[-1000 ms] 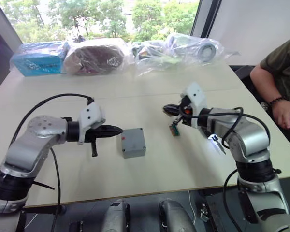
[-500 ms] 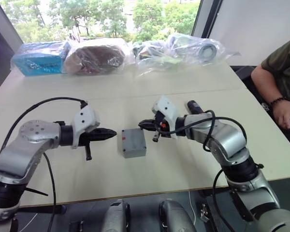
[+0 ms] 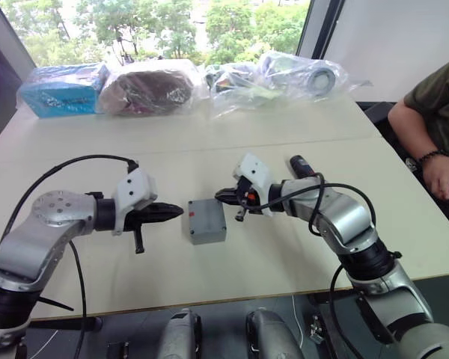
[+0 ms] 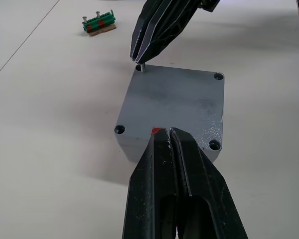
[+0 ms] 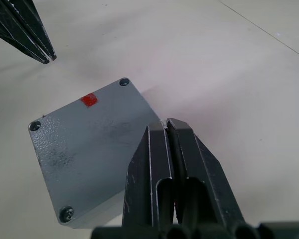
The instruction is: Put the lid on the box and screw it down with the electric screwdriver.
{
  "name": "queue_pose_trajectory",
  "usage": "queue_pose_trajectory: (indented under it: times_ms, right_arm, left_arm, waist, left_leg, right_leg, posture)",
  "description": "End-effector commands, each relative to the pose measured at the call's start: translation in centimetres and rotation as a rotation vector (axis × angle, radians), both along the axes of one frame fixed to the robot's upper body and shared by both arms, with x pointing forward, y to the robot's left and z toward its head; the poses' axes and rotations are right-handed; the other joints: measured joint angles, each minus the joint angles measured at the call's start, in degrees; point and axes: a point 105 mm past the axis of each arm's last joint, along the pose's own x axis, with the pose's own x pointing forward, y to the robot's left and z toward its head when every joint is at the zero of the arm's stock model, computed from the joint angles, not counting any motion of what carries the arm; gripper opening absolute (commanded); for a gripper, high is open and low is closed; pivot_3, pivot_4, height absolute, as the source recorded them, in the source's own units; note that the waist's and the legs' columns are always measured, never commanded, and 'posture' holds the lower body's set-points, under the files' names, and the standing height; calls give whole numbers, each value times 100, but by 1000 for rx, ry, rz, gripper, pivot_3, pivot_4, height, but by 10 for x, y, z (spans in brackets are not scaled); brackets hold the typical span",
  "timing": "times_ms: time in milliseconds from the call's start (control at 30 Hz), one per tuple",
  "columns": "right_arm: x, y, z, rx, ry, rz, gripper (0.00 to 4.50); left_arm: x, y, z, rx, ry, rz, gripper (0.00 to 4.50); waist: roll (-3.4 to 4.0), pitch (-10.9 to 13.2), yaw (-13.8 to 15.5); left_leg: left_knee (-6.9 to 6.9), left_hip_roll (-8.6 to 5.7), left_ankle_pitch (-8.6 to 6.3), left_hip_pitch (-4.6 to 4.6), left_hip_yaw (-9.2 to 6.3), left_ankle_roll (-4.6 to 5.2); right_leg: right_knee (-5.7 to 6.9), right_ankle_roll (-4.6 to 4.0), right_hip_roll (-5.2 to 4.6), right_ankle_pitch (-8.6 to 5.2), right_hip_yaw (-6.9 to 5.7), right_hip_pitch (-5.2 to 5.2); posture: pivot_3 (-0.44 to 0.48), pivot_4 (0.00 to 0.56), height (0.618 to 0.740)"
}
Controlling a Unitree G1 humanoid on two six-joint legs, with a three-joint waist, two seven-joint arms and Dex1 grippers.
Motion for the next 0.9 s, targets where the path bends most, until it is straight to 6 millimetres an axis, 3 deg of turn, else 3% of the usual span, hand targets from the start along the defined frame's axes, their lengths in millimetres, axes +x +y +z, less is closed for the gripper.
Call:
queue_pose_trajectory:
  times_ms: [33,900]
  right_arm:
    - [2,-1,7,4,-37,1,22]
    - [4,-1,-6,-43,-22,16,22]
  left_arm:
    - [0,-1,11,-1,-46,-8,0]
    - [-1,-1,10,3,-49,-7,0]
  waist:
    - [0,0,0]
    - [0,0,3]
  left_leg:
    - [0,0,0,0,0,0]
    - [0,0,0,0,0,0]
  right_leg:
    - [0,0,0,0,0,0]
    - [0,0,0,0,0,0]
  posture:
    - [0,150,740]
    - [0,150,740]
